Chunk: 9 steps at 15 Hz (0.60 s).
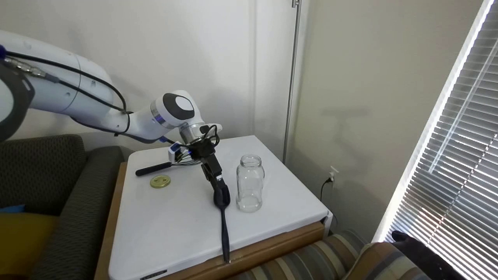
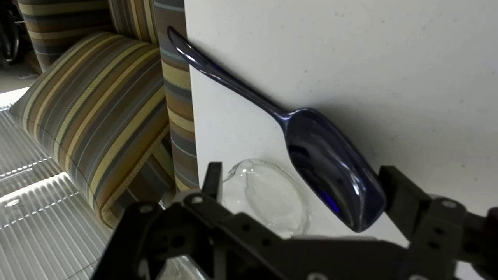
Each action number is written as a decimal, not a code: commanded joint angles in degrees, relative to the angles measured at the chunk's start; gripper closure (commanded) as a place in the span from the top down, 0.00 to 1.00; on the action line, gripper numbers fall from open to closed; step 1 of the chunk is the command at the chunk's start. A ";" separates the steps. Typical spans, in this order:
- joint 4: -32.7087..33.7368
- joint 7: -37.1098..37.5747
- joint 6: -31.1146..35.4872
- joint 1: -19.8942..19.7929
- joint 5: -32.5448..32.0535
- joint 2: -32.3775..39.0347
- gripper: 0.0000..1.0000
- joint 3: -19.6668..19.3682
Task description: Put the spoon in the glass jar
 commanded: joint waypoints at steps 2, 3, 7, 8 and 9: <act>-0.13 -0.13 -0.98 -0.90 -1.01 0.02 1.00 2.10; -0.26 -0.29 -0.87 -0.92 -0.89 0.04 1.00 2.40; -0.85 -0.36 -0.66 -1.02 -0.54 0.09 0.96 3.36; -0.97 -0.34 -0.60 -1.12 -0.46 0.11 0.95 3.52; -1.15 -0.26 -0.43 -1.25 -0.40 0.11 0.95 3.63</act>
